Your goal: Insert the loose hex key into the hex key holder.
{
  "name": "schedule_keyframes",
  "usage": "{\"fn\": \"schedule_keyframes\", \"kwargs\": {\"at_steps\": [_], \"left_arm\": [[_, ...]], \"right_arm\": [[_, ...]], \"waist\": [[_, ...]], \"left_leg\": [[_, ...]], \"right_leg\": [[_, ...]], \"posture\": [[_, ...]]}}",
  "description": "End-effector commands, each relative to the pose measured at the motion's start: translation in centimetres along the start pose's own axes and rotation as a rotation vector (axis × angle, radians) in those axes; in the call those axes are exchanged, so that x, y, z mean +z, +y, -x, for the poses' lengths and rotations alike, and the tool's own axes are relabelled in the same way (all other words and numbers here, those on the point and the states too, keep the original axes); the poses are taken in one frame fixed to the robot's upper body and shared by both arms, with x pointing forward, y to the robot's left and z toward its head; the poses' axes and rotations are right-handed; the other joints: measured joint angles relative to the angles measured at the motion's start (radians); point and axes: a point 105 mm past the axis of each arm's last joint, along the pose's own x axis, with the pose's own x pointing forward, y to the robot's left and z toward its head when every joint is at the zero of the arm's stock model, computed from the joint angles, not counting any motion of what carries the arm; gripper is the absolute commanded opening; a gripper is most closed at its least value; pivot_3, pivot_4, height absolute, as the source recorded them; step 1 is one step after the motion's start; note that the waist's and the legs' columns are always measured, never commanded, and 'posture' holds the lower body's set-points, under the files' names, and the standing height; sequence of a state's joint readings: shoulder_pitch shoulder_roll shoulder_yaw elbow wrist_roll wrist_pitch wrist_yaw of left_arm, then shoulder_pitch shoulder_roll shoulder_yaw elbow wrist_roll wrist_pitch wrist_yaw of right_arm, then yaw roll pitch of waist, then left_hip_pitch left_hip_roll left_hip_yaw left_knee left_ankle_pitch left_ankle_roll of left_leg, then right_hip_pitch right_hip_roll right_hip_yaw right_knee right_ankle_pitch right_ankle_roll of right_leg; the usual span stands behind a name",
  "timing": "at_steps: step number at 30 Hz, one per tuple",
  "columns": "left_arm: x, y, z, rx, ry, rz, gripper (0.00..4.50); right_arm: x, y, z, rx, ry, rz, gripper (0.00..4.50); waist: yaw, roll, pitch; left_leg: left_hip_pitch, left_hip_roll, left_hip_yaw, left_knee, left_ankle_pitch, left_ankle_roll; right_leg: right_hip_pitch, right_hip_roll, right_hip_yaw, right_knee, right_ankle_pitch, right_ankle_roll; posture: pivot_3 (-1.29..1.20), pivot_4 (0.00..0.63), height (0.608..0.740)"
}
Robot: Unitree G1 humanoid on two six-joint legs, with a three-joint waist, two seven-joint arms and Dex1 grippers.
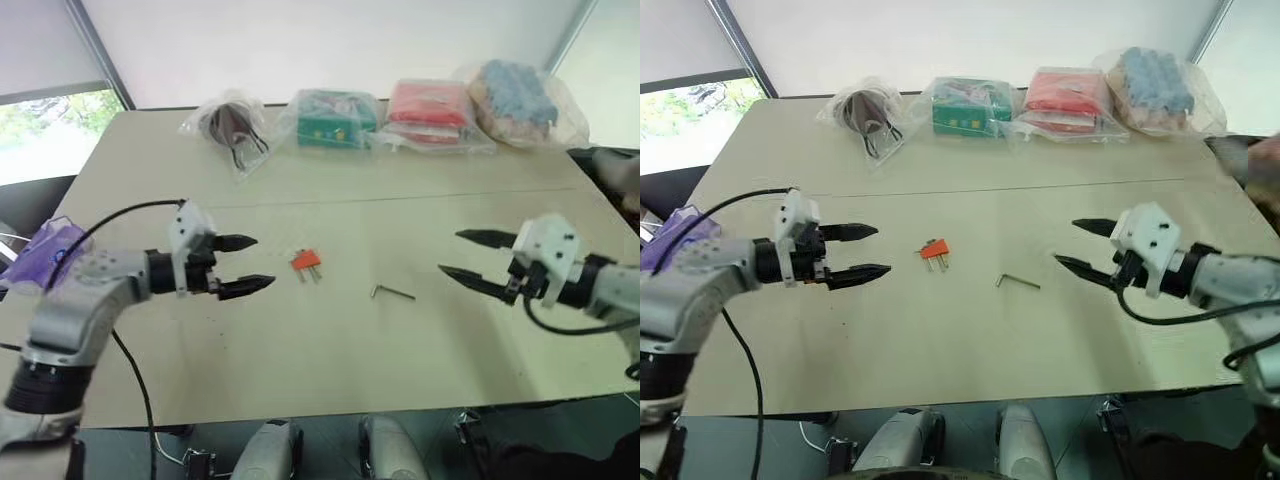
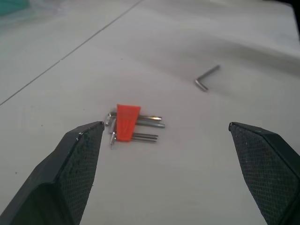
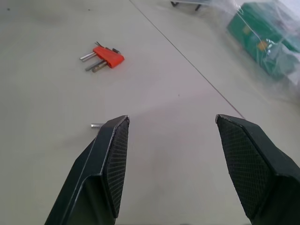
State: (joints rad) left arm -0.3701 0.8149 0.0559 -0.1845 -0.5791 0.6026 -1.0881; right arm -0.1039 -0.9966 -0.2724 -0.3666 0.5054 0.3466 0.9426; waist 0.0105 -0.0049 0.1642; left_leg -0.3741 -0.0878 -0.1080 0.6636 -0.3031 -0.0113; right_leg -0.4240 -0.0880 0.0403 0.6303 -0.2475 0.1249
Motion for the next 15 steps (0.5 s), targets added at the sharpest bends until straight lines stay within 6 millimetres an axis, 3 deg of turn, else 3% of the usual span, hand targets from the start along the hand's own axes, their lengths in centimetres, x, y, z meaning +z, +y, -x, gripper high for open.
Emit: {"fn": "schedule_keyframes", "kwargs": {"at_steps": [1, 15], "left_arm": [[0.6, 0.1, 0.8, -0.044, 0.017, -0.024, 4.45], [1.1, 0.3, 1.0, -0.044, 0.008, -0.002, 4.45]], "right_arm": [[1.0, 0.0, 0.3, 0.074, 0.007, 0.0, 3.04], [1.4, -0.1, -1.2, 0.124, 0.012, 0.021, 3.04]], "waist": [[0.0, 0.0, 0.0], [0.0, -0.001, 0.001]], "left_leg": [[0.0, 0.0, 0.0, 0.0, 0.0, 0.0], [-0.001, 0.0, 0.0, 0.0, 0.0, 0.0]], "right_leg": [[0.0, 0.0, 0.0, 0.0, 0.0, 0.0], [-0.001, -0.002, 0.0, 0.0, 0.0, 0.0]], "posture": [[0.0, 0.15, 0.74], [0.0, 0.15, 0.74]]}}
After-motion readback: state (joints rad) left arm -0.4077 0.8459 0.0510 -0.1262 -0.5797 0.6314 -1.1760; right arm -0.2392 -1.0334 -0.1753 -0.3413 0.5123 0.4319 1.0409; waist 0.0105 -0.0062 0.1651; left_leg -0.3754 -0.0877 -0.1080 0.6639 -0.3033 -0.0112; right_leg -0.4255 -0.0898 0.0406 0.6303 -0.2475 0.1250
